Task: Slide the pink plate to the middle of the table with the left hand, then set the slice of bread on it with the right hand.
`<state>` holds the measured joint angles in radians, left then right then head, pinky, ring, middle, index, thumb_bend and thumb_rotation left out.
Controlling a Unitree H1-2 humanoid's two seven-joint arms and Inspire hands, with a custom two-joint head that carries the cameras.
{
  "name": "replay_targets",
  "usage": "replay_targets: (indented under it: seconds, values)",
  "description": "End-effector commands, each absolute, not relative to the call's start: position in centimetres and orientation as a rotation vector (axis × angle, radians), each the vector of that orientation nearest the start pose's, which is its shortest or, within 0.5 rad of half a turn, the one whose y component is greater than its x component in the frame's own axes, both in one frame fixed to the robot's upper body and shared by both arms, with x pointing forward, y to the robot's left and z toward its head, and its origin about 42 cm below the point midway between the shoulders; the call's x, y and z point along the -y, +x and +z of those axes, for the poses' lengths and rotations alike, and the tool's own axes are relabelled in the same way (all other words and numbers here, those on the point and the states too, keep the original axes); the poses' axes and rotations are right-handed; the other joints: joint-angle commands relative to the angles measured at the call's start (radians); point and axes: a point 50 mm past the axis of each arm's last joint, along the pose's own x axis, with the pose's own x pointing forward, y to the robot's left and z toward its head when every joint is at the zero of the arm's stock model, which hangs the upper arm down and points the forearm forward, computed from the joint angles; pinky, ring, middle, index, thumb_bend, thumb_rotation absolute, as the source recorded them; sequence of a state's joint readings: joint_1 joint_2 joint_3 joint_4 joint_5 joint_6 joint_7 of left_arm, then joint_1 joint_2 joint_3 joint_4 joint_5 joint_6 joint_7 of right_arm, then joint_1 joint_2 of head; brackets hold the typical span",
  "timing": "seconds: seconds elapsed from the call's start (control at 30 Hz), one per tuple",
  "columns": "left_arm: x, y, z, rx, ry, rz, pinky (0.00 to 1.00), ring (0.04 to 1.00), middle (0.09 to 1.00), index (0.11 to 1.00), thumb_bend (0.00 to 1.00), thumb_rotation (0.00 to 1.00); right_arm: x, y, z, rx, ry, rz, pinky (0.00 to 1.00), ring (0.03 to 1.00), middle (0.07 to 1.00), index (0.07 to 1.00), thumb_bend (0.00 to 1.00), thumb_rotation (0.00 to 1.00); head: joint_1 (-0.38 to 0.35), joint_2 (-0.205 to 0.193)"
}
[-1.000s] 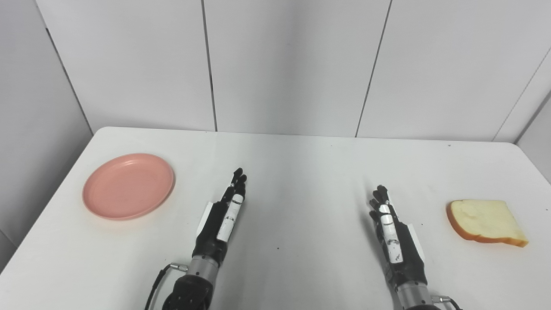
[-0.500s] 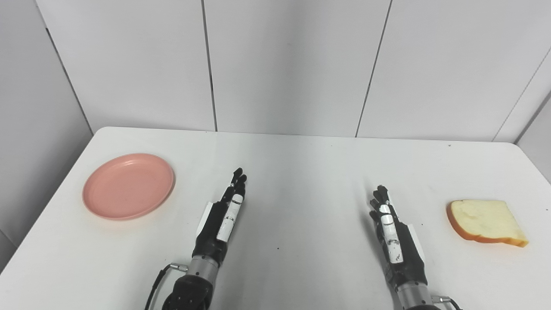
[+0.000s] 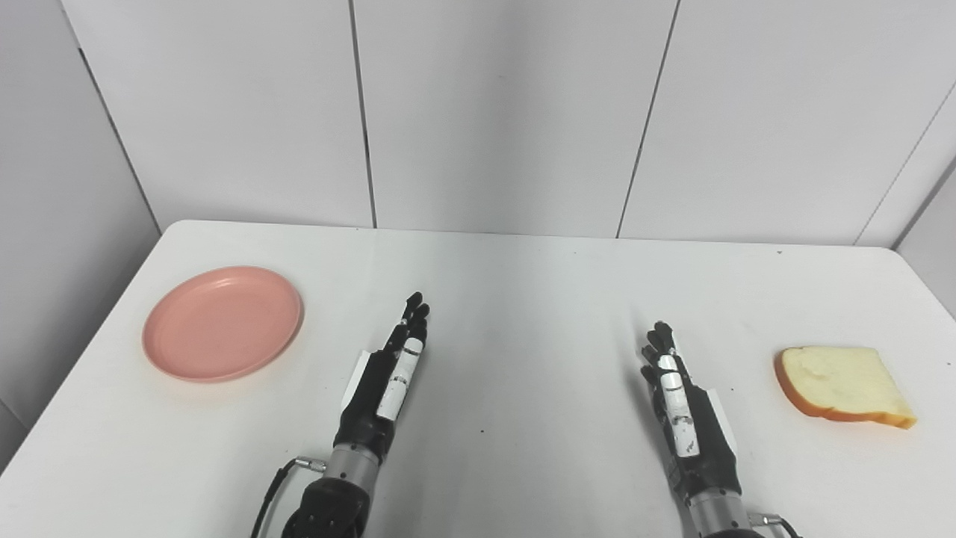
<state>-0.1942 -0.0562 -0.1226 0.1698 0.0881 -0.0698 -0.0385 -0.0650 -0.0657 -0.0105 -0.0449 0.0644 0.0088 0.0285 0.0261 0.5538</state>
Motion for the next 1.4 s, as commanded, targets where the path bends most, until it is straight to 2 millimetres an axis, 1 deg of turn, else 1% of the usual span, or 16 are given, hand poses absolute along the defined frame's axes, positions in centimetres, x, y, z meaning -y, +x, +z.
replay_targets:
  seconds: [0.0, 0.1, 0.23, 0.3, 0.33, 0.37, 0.4, 0.43, 0.47, 0.5, 0.63, 0.77, 0.93, 1.13, 1.27, 1.37]
  values:
    - [-14.0, 32.8, 9.4, 0.059, 0.056, -0.206, 0.96, 0.983, 0.975, 0.954, 0.38, 1.00, 22.8, 30.2, 12.4, 0.085, -0.002, 0.051, 1.00, 0.993, 0.997, 1.000, 0.26, 1.00, 0.001, 0.000]
    - [-14.0, 32.8, 9.4, 0.056, 0.054, -0.206, 0.96, 0.982, 0.975, 0.954, 0.39, 1.00, 22.8, 30.2, 12.4, 0.088, -0.006, 0.044, 0.99, 0.986, 0.990, 1.000, 0.26, 1.00, 0.005, -0.003]
    - [-13.8, 32.8, 9.2, 0.040, 0.047, -0.209, 0.97, 0.986, 0.979, 0.958, 0.40, 1.00, 22.9, 30.2, 12.3, 0.082, -0.004, 0.038, 1.00, 0.985, 0.991, 1.000, 0.27, 1.00, 0.034, -0.013]
    - [-13.5, 32.9, 9.2, 0.035, 0.034, -0.209, 0.98, 0.988, 0.984, 0.959, 0.40, 1.00, 23.0, 30.1, 12.3, 0.092, -0.011, 0.036, 1.00, 0.985, 0.991, 1.000, 0.26, 1.00, 0.060, -0.022]
    - [-13.3, 32.9, 9.1, 0.028, 0.036, -0.212, 0.98, 0.993, 0.989, 0.964, 0.41, 1.00, 23.2, 30.2, 12.2, 0.099, -0.013, 0.038, 1.00, 0.986, 0.993, 1.000, 0.24, 1.00, 0.086, -0.032]
    - [-13.2, 32.8, 9.0, 0.024, 0.037, -0.215, 0.98, 0.994, 0.990, 0.966, 0.41, 1.00, 23.4, 30.2, 12.1, 0.104, -0.014, 0.040, 1.00, 0.986, 0.993, 1.000, 0.24, 1.00, 0.086, -0.032]
    - [-13.1, 32.8, 8.9, 0.010, 0.049, -0.222, 0.99, 0.995, 0.992, 0.968, 0.41, 1.00, 23.6, 30.2, 12.1, 0.105, -0.018, 0.038, 1.00, 0.987, 0.994, 1.000, 0.24, 1.00, 0.120, -0.044]
    - [-13.0, 32.8, 8.9, 0.000, 0.058, -0.227, 0.99, 0.998, 0.996, 0.981, 0.43, 1.00, 23.7, 30.2, 12.0, 0.106, -0.021, 0.036, 1.00, 0.985, 0.992, 1.000, 0.23, 1.00, 0.120, -0.044]
    - [-12.7, 32.8, 8.8, -0.007, 0.069, -0.229, 1.00, 0.999, 0.999, 0.989, 0.44, 1.00, 23.9, 30.2, 12.0, 0.107, -0.028, 0.038, 1.00, 0.987, 0.992, 1.000, 0.23, 1.00, 0.156, -0.057]
    - [-12.6, 32.8, 8.7, -0.010, 0.076, -0.229, 1.00, 1.000, 1.000, 0.992, 0.45, 1.00, 24.1, 30.2, 12.0, 0.109, -0.033, 0.040, 1.00, 0.989, 0.995, 1.000, 0.23, 1.00, 0.156, -0.057]
    - [-11.7, 33.1, 8.3, -0.032, 0.081, -0.243, 1.00, 1.000, 1.000, 1.000, 0.50, 1.00, 24.8, 30.3, 12.0, 0.122, -0.054, 0.042, 1.00, 0.994, 0.998, 1.000, 0.21, 1.00, 0.243, -0.086]
    - [-11.2, 33.4, 7.9, -0.027, 0.112, -0.245, 1.00, 1.000, 1.000, 1.000, 0.53, 1.00, 25.1, 30.4, 12.3, 0.113, -0.037, 0.034, 1.00, 0.996, 1.000, 1.000, 0.19, 1.00, 0.285, -0.100]
    - [-10.9, 33.6, 7.2, 0.014, 0.194, -0.239, 1.00, 0.996, 0.996, 0.998, 0.53, 1.00, 25.1, 30.6, 12.5, 0.109, -0.012, 0.035, 1.00, 1.000, 1.000, 1.000, 0.16, 1.00, 0.304, -0.108]
    - [-10.8, 33.9, 7.1, -0.011, 0.112, -0.247, 1.00, 1.000, 1.000, 1.000, 0.54, 1.00, 24.9, 30.6, 12.9, 0.128, -0.028, 0.041, 1.00, 1.000, 1.000, 1.000, 0.11, 1.00, 0.312, -0.109]
    - [-10.8, 34.0, 7.2, -0.003, 0.156, -0.249, 1.00, 1.000, 1.000, 1.000, 0.55, 1.00, 24.9, 30.5, 13.2, 0.123, -0.029, 0.035, 1.00, 1.000, 1.000, 1.000, 0.10, 1.00, 0.316, -0.111]
    - [-10.8, 34.0, 7.4, -0.015, 0.130, -0.246, 1.00, 1.000, 1.000, 1.000, 0.56, 1.00, 24.8, 30.5, 13.3, 0.123, -0.017, 0.041, 1.00, 1.000, 1.000, 1.000, 0.09, 1.00, 0.314, -0.110]
